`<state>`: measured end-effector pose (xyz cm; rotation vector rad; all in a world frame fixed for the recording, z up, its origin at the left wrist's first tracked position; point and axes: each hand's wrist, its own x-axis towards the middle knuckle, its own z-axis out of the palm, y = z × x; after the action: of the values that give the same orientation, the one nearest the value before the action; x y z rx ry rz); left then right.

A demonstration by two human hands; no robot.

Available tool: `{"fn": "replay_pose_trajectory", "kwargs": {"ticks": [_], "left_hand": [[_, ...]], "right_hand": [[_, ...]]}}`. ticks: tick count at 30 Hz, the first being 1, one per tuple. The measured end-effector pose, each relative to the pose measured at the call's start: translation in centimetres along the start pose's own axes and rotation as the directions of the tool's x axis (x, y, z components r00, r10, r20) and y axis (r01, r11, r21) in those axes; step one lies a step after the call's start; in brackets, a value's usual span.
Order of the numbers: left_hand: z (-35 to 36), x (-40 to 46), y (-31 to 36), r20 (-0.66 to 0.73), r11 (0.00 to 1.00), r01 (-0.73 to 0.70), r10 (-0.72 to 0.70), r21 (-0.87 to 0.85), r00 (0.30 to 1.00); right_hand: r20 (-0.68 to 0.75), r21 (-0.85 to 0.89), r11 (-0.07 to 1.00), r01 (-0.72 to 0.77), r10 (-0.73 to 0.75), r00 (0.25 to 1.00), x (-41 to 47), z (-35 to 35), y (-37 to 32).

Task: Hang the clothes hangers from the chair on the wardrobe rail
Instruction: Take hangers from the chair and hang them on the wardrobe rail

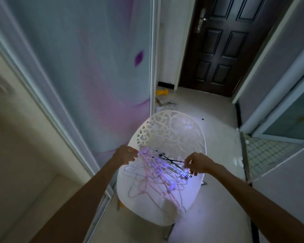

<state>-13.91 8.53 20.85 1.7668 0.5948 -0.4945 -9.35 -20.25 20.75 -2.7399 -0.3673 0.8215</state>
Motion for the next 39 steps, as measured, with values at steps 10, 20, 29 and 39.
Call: {"fn": "replay_pose_trajectory", "kwargs": {"ticks": [10,20,29,39], "left_hand": [[6.0,12.7,-8.0,-0.248,0.963,0.013,0.056,0.268,0.967],[7.3,24.6,-15.6,-0.316,0.880,0.065,0.100,0.471,0.943],[6.5,29.3,-20.1,-0.245,0.577,0.162,0.069,0.800,0.967],[4.2,29.8,-18.5,-0.129,0.732,0.062,0.036,0.679,0.991]], "right_hand": [[0.210,0.093,0.992,-0.089,0.068,0.975,11.4,8.3,8.8],[0.028,-0.015,0.999,-0.039,0.039,0.999,23.9,19.3,9.3],[-0.045,-0.170,0.985,-0.030,0.023,0.999,28.5,24.9,8.3],[-0.120,-0.105,0.994,0.042,-0.055,0.991,29.5,22.7,9.4]]}}
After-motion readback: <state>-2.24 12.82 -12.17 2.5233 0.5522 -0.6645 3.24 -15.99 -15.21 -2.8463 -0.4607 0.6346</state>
